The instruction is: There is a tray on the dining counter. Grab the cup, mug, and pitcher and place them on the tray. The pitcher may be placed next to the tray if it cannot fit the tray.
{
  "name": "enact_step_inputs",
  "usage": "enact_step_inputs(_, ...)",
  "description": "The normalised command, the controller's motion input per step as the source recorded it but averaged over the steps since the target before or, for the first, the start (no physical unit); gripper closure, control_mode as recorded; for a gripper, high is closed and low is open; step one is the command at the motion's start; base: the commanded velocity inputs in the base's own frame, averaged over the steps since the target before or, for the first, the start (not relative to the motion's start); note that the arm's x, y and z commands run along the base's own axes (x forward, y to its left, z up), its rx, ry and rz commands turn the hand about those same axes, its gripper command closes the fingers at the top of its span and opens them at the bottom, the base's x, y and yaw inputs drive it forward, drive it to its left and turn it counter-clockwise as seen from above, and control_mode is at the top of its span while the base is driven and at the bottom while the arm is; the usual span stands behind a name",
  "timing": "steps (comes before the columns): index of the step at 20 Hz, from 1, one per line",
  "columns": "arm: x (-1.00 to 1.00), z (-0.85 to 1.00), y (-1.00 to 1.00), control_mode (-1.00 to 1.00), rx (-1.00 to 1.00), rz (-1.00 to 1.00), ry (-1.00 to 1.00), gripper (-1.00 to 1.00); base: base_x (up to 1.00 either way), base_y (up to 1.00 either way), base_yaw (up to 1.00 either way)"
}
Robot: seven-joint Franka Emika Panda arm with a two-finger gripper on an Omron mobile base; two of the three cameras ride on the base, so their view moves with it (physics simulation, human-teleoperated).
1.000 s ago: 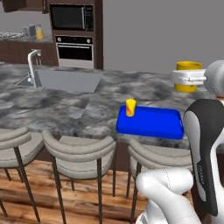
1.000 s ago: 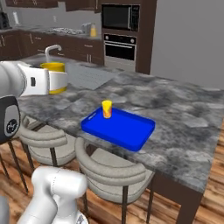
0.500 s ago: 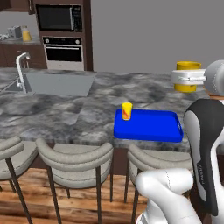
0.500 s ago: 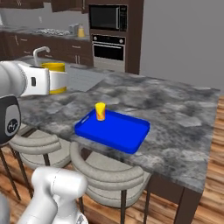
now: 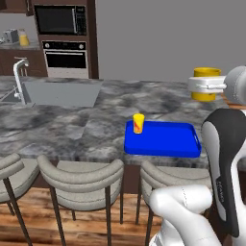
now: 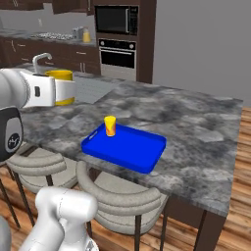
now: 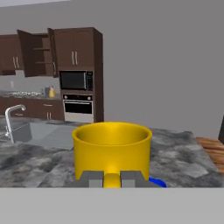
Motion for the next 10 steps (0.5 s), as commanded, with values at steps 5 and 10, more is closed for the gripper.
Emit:
enact_step_inputs(5, 0.21, -0.03, -0.05, -1.0, 0.0, 0.08, 0.0, 1.0, 0.0, 0.0, 0.0)
enact_step_inputs(10, 0.42, -0.3, -0.28, -1.0, 0.0, 0.36, 0.0, 1.0, 0.0, 0.0, 0.0)
